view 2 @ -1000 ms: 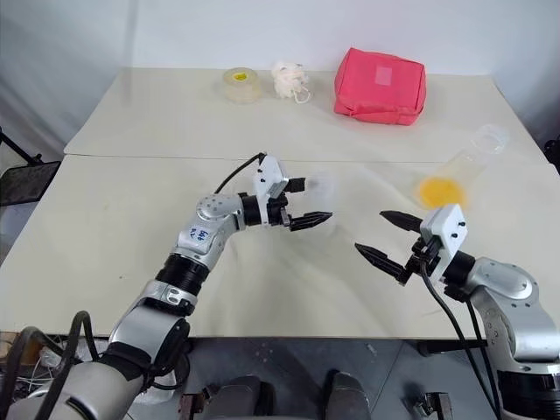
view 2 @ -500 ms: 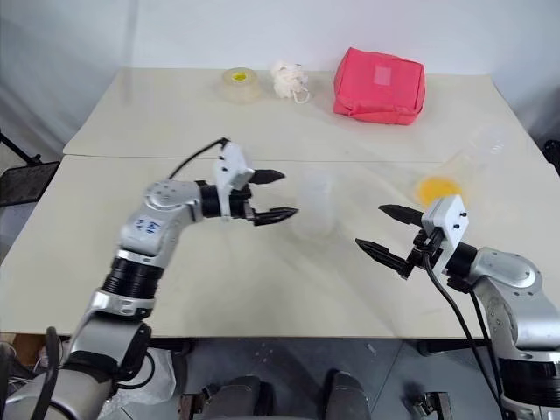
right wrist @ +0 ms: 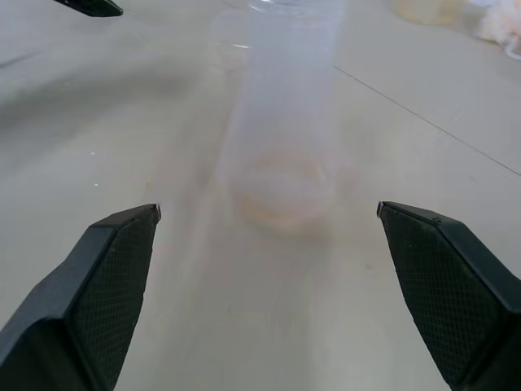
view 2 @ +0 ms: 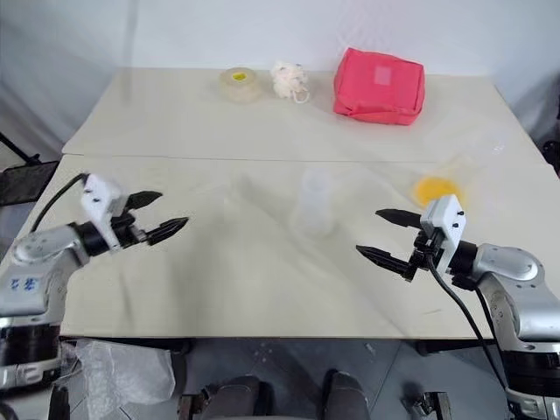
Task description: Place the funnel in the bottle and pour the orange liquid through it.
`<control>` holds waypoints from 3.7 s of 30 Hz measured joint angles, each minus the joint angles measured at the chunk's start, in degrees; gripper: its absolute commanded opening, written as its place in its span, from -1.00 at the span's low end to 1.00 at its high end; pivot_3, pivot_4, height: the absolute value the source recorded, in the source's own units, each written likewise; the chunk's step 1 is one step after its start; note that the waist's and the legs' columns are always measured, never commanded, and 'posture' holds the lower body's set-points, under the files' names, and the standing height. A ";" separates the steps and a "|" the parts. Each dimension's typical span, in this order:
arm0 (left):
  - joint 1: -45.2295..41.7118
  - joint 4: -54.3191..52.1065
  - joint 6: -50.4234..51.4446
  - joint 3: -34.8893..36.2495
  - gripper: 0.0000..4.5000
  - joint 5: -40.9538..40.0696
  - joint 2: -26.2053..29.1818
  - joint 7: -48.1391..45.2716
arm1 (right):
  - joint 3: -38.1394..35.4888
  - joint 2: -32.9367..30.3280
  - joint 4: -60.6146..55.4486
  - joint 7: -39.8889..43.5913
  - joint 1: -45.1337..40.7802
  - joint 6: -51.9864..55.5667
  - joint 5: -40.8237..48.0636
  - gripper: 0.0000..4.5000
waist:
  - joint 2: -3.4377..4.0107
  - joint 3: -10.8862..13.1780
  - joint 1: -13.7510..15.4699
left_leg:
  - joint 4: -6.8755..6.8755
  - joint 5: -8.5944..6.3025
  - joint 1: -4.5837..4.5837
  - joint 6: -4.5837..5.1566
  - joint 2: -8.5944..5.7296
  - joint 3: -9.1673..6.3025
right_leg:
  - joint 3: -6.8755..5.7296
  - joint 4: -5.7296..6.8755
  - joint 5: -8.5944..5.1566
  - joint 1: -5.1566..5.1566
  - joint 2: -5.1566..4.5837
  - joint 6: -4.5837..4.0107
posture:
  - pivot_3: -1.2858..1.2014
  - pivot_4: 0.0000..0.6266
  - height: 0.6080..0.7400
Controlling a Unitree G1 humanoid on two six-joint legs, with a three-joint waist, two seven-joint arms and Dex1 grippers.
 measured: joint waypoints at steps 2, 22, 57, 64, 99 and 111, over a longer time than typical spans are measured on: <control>5.40 -2.42 -0.65 3.03 0.98 -0.35 -0.02 1.11 | 0.38 0.02 0.72 0.26 -0.27 -0.08 -0.02 1.00 | 0.00 0.00 -0.03 | 0.00 0.00 0.01 0.00 -0.01 -0.01 | 0.03 0.01 0.00 0.01 -0.01 0.00 | 0.03 -0.52 1.00; -10.20 -4.75 3.76 -13.16 0.98 6.33 -6.93 19.25 | 2.13 1.46 3.05 1.67 -3.03 -1.34 -0.19 1.00 | -0.01 -0.01 -0.02 | -0.01 0.00 0.04 0.00 -0.24 0.06 | 0.01 0.03 0.00 0.02 0.04 0.00 | 0.03 -0.52 1.00; -21.53 11.82 7.93 -22.13 -0.99 17.43 -7.61 20.03 | 0.41 2.28 -1.20 -2.05 0.97 -1.18 0.29 1.00 | -0.01 -0.01 -0.14 | -0.01 0.00 0.02 0.00 -0.23 0.11 | 0.00 0.06 0.00 -0.03 0.08 0.00 | 0.03 -0.52 1.00; -19.85 6.46 9.27 -16.16 -0.99 11.98 -9.32 19.57 | 0.50 2.28 -0.17 -1.83 0.76 -1.19 0.08 1.00 | -0.01 -0.01 -0.08 | 0.01 0.00 0.02 0.00 -0.13 0.06 | 0.00 0.07 0.00 -0.03 0.05 0.00 | 0.03 -0.52 1.00; -23.01 14.28 10.84 -7.31 0.99 11.00 -7.78 37.59 | 0.67 0.78 -0.47 -1.93 0.59 0.29 -0.25 1.00 | -0.01 -0.01 -0.12 | 0.03 0.00 0.03 0.00 -0.23 0.07 | -0.01 0.10 0.00 -0.02 0.05 0.00 | 0.03 -0.52 1.00; -23.61 25.41 6.44 -9.17 0.91 11.08 -6.73 32.65 | 0.66 0.11 -0.51 -1.19 -0.26 1.31 -0.22 1.00 | -0.02 -0.01 -0.11 | 0.03 0.00 0.02 0.00 -0.27 0.08 | -0.02 0.11 0.00 -0.02 0.05 0.00 | 0.03 -0.52 1.00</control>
